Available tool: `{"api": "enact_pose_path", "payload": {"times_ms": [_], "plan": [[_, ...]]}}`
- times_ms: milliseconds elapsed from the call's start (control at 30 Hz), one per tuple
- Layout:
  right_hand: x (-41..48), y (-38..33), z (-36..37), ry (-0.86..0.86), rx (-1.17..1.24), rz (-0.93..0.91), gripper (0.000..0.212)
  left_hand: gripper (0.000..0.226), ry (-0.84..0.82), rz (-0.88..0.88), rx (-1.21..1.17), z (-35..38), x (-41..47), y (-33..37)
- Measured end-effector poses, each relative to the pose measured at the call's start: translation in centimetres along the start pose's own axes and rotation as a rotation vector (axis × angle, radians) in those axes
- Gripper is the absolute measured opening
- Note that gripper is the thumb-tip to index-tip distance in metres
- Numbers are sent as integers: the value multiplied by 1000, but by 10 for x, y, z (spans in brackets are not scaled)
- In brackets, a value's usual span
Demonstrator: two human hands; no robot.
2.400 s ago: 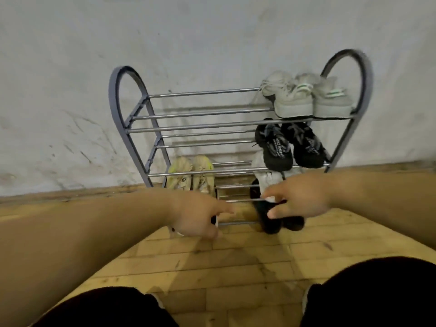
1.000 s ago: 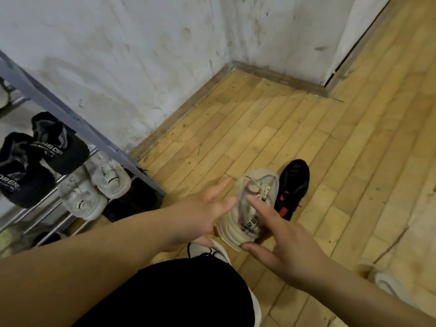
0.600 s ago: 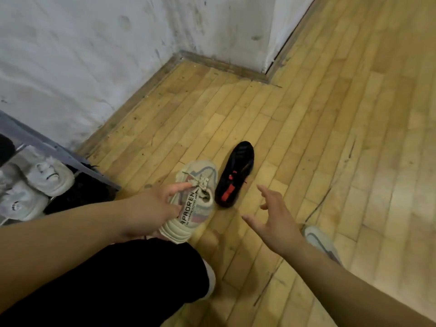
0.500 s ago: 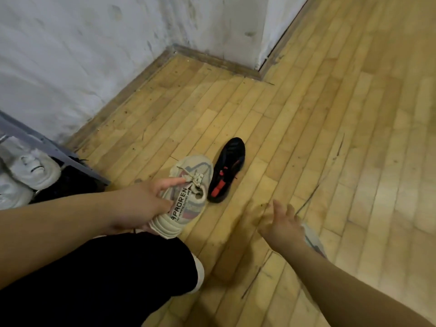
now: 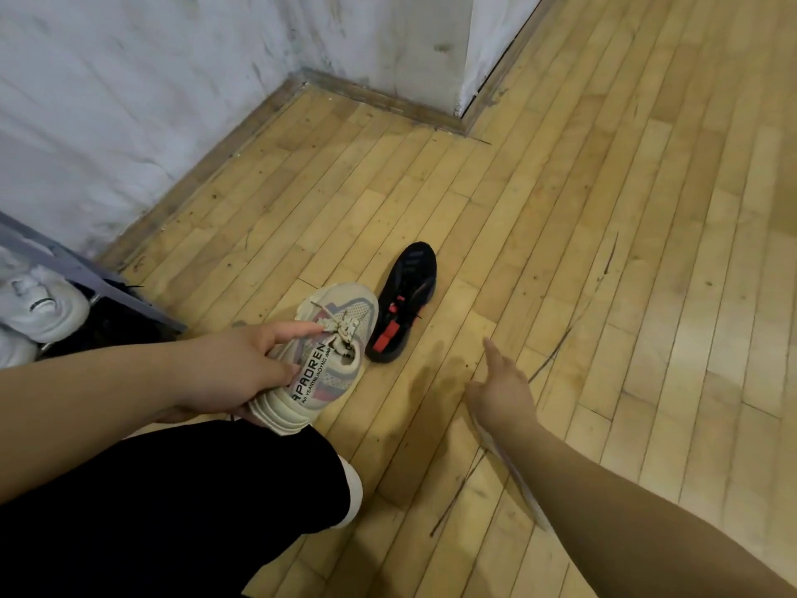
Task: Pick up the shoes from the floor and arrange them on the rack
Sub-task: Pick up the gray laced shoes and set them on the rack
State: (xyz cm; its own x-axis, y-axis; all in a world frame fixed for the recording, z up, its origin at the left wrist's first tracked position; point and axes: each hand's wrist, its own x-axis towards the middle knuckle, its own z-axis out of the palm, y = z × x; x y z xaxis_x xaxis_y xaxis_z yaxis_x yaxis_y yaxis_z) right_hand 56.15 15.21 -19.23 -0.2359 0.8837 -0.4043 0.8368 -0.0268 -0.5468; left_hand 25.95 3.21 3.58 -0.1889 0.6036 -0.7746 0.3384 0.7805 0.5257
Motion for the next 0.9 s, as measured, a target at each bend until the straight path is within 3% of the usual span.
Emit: {"api": "enact_pose_path", "payload": {"times_ms": [100,200,300,467,567,767,900], "plan": [[5,-34,7,-17,5,-133,89,53,11,9,-2,-2,-1,3],[-3,-5,16,-167,-258,-12,106,53,34,12,11,-7,-2,0],[-19,53,19,-201,-400,137,113,52,60,1,-18,-10,-1,-6],[-18,61,12,-110,-196,67,102,52,44,4,-14,-5,1,-7],[-10,23,8,24,-14,-31,117,55,27,19,59,-6,0,-4],[-25,10,47,-240,-96,98,131,55,36,8,40,-6,-6,3],[-28,-3,81,-190,-155,138,116,53,66,11,45,-8,-4,1]]}}
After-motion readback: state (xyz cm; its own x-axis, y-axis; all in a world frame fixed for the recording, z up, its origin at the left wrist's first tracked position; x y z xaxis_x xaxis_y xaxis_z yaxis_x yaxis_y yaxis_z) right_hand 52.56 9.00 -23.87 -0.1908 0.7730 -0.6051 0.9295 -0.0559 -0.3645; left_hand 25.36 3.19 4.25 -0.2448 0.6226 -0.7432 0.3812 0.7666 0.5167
